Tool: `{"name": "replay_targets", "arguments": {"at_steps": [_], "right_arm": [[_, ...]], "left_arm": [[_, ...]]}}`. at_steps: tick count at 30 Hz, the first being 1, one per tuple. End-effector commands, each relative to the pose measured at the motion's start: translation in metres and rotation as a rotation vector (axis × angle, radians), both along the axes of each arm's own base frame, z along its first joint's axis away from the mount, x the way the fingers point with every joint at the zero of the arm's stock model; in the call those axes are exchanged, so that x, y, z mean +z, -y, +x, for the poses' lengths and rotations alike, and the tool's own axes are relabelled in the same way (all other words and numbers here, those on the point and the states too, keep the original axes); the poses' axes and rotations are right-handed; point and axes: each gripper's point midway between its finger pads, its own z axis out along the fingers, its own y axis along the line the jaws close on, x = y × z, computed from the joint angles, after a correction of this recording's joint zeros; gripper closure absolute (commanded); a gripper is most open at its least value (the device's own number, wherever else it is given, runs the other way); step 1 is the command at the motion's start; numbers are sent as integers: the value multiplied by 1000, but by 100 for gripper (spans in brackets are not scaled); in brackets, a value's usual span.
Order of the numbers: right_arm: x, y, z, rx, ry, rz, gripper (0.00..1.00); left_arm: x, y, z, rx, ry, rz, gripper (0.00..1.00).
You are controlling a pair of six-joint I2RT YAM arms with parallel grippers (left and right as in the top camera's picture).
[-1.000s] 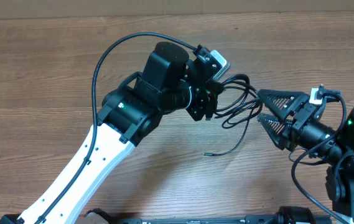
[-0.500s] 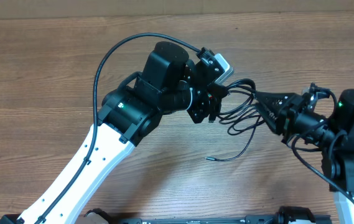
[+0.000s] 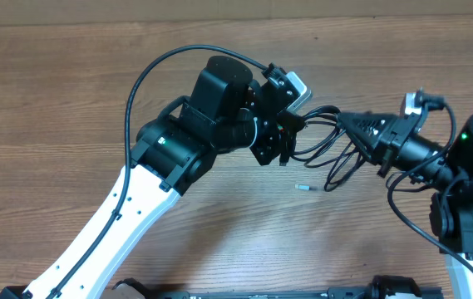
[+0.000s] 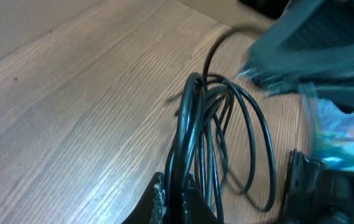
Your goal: Untangle cables
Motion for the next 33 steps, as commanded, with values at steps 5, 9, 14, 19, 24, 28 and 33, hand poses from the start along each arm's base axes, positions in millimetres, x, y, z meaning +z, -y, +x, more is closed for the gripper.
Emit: {"name": "replay_targets", "arguments": {"at_steps": [5,9,14,19,24,28,33], "right_arm": [[54,-17,-26,194,348,-22,96],[66,-19,-31,216,442,-37,96],[80,-20,-38,239,610,-93,96],[81,-24,-47,293,712,-140,91],[76,-25,-49,316,680,-132,19],[71,-25,-48,317,644,-123,1],[68,-25,-47,317,619,-117,0]], "left_arm": [[8,1,-9,35,-118,-44,96],[-3,-4,-15,39,-162,-10,96],[-15,-10,-24,39,-224,35,96],[-23,-15,-29,44,-259,64,96],[-24,-21,-19,93,-246,73,96],[-27,-30,-7,181,-223,105,96],[-20,-56,12,353,-135,153,96]]}}
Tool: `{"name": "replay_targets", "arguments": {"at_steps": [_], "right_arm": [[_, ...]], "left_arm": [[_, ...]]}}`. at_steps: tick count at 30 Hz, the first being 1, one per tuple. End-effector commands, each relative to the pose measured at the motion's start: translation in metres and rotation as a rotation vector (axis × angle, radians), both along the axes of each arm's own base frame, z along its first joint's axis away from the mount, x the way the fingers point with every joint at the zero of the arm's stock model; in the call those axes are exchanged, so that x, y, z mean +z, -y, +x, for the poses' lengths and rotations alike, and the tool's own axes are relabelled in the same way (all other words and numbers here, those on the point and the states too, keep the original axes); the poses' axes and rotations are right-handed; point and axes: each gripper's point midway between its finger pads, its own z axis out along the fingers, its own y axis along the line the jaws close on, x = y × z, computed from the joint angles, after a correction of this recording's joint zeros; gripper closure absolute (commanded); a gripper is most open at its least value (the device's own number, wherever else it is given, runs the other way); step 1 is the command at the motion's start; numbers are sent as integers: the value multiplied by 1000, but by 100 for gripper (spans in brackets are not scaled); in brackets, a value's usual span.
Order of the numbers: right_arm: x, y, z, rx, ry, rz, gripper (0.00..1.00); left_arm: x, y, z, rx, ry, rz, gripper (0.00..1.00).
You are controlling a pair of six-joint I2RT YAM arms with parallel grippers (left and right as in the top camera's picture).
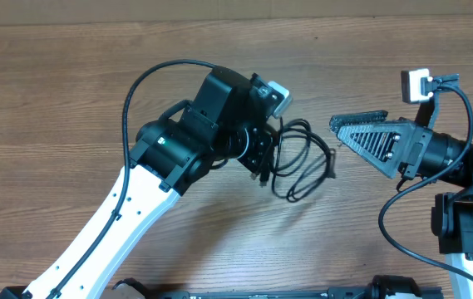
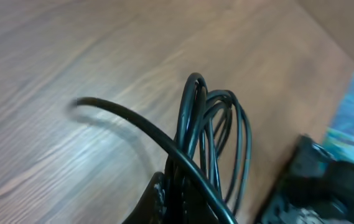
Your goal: Untangle cables
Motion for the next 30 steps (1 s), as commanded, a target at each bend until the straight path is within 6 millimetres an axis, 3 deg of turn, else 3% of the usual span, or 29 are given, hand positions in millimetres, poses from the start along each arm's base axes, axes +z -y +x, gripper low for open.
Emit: {"name": "replay_targets", "arguments": {"at_steps": [1,7,12,17,21,27,30], "right_arm": [[4,-1,-4,8,21,-6,0],[2,0,-2,8,14,-5,0],[-4,0,6,16,-17,-4,0],[-14,-3,5,82,38,-43,0],[-37,-3,11,83,6,-72,2],[-89,7,29,-69,-171,-158,1],[-114,9,32,-135,-244,-234,1]], "left_arm": [[28,-26,18,149,126,28,96],[48,-63,21,313,212,81,96],[30,-108,20,609,113,165,96],[29,-107,20,673,65,113,96],[31,-104,21,764,-3,21,96],[24,-103,15,1058,-263,-206,96],[0,-99,-4,1264,-546,-281,96]]}}
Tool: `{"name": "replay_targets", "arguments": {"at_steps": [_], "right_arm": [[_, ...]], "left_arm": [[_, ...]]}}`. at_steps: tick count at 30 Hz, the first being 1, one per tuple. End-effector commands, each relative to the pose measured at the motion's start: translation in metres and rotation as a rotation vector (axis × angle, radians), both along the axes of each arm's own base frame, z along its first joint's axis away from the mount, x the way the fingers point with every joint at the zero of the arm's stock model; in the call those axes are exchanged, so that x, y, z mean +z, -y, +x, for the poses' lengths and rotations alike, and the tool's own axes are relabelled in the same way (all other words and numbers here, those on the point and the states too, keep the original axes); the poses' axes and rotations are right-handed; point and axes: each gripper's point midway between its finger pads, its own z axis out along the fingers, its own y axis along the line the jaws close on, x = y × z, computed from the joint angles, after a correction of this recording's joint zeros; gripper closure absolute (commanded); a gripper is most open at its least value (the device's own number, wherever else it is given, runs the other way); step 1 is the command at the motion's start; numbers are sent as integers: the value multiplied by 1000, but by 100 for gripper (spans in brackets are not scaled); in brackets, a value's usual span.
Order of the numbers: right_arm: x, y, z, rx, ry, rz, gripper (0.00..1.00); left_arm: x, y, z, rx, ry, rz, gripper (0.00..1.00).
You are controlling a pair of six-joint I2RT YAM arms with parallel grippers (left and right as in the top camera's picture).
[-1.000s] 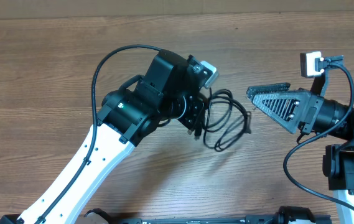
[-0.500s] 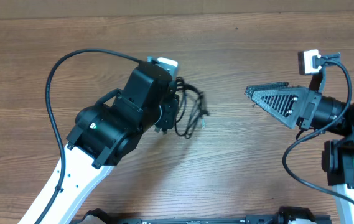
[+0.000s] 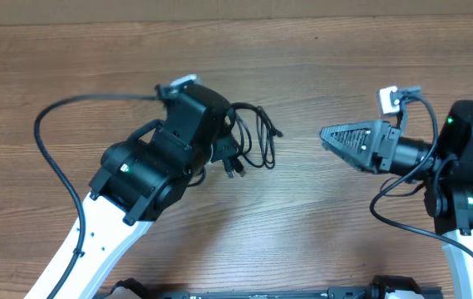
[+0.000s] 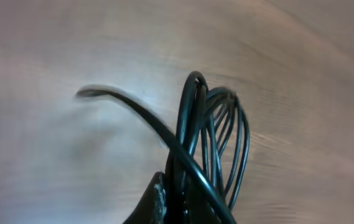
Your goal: Untangle cables
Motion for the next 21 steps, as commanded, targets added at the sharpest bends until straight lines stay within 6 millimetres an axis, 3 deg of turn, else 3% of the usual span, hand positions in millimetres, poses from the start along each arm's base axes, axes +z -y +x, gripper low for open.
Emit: {"name": "replay_targets", "arguments": {"at_steps": [1,5,10,14,21], "right_arm": [[-19,4,11,-75,68,-146,1],[-23,-3,8,-55,85,-179,1],[-38,-17,-8,79,270,-307,0],[-65,-1,5,-17,229,-487,0],[-70,3,6,-28,229,-522,0]], "left_arm": [[-18,11,-23,334,-284,-290,96],[-36,23,-40,367,-449,-321,96],[-26,38,-27,355,-418,-408,96],[-19,50,-26,231,-394,-414,96],[-18,50,-23,220,-381,-417,96]]}}
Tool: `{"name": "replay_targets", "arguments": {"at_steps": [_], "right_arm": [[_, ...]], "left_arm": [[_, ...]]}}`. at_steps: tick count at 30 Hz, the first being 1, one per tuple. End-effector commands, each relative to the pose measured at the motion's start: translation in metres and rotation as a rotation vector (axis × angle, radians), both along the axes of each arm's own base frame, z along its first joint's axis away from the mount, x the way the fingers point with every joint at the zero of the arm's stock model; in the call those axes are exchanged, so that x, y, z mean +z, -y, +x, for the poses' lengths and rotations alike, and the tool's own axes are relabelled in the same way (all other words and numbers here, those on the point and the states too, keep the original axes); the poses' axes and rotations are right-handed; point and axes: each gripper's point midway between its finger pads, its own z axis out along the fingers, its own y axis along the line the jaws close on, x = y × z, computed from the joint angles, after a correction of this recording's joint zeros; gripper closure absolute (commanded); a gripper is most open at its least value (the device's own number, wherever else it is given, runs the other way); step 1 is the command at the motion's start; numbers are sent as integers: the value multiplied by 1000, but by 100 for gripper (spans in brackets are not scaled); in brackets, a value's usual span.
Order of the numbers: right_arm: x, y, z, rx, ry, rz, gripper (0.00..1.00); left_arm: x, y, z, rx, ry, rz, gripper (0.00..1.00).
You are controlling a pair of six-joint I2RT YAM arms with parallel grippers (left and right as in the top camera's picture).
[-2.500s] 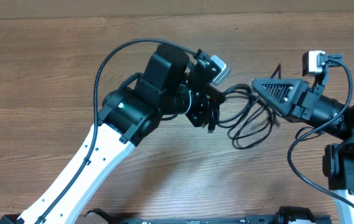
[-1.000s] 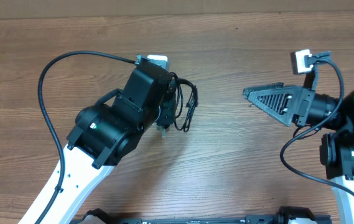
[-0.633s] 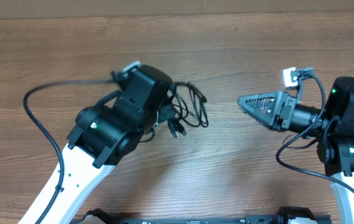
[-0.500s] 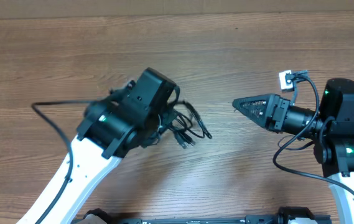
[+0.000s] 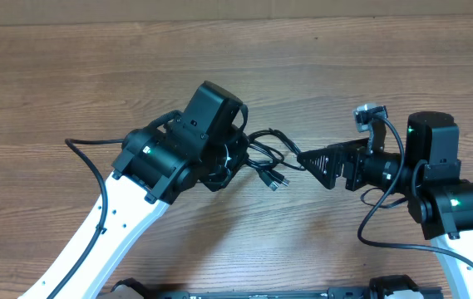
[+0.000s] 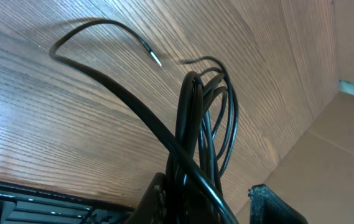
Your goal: Untangle cables
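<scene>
My left gripper (image 5: 238, 160) is shut on a bundle of black cable (image 5: 263, 148), held just above the wooden table (image 5: 70, 75) near its middle. Loops stick out to the right, and two plug ends (image 5: 274, 183) hang down toward the front. In the left wrist view the bundle (image 6: 192, 124) rises out of my left gripper (image 6: 186, 208), and one loose strand ends in a silver tip (image 6: 155, 60). My right gripper (image 5: 304, 157) points left, its tip right beside the loops. From above I see it side-on, so its opening is hidden.
A cardboard wall (image 6: 332, 149) runs along the table's back edge (image 5: 219, 10). My left arm's own black lead (image 5: 82, 154) loops out to the left. A dark rail (image 5: 303, 292) lies along the front edge.
My left arm has turned, and the bundle now sits a little nearer the front and right. My right gripper has come left and forward, from well clear of the cable to right beside its loops.
At first both grippers met at the bundle, right of the table's middle. Then my right gripper stood clear of it while my left held the bundle. Later my left held it farther left and back. Now the grippers are close again at the middle.
</scene>
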Motion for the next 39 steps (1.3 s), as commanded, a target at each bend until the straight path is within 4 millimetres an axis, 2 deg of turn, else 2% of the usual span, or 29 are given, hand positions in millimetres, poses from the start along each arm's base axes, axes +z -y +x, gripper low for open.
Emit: {"name": "replay_targets", "arguments": {"at_steps": [1,8,15,23,27,30,35,39], "right_arm": [[-2,5,3,-14,31,-56,0],[-17,14,-1,-9,26,-147,0],[-21,17,-3,-8,23,-172,0],[-27,19,10,-25,26,-191,0],[-43,32,22,-99,-20,-262,0],[-53,50,39,-246,-71,-309,0],[-57,62,52,-360,-97,-316,4],[-61,77,56,-475,-134,-341,4]], "left_arm": [[14,4,5,-19,44,-36,96],[26,10,22,24,102,-94,96],[27,0,30,58,99,-103,96],[36,32,9,-69,59,-210,96],[40,46,0,-120,64,-233,96],[41,55,-11,-194,68,-237,96],[27,47,-26,-249,22,-174,96],[28,50,-34,-368,56,-163,96]]}}
